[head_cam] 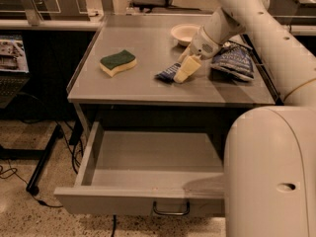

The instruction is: Place rxbar blueberry into top drawer

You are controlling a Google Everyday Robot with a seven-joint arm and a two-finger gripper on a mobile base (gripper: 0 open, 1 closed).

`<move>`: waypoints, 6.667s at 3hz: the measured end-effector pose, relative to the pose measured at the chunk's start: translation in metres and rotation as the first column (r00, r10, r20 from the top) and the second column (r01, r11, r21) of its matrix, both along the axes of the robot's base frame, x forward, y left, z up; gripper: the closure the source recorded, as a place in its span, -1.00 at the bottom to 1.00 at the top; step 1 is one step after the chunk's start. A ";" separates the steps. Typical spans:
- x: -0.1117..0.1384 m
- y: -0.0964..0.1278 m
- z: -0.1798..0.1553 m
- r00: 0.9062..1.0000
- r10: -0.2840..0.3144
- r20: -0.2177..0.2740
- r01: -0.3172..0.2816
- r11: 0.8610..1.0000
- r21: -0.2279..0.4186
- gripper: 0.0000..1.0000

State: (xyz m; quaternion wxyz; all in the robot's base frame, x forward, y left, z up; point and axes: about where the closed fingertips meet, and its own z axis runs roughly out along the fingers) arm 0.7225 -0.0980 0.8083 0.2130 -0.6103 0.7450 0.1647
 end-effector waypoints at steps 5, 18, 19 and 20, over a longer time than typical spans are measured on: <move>-0.006 -0.003 0.017 1.000 0.012 -0.001 -0.012 1.000 -0.001 1.00; -0.189 -0.085 -0.103 0.941 -0.325 -0.096 0.328 0.945 0.011 -0.45; -0.189 -0.085 -0.103 0.941 -0.325 -0.096 0.328 0.945 0.011 -0.91; -0.189 -0.085 -0.103 0.941 -0.325 -0.096 0.328 0.945 0.011 -1.00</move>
Offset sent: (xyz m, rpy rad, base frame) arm -0.0009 0.0006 0.0025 0.0100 -0.0011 -0.0154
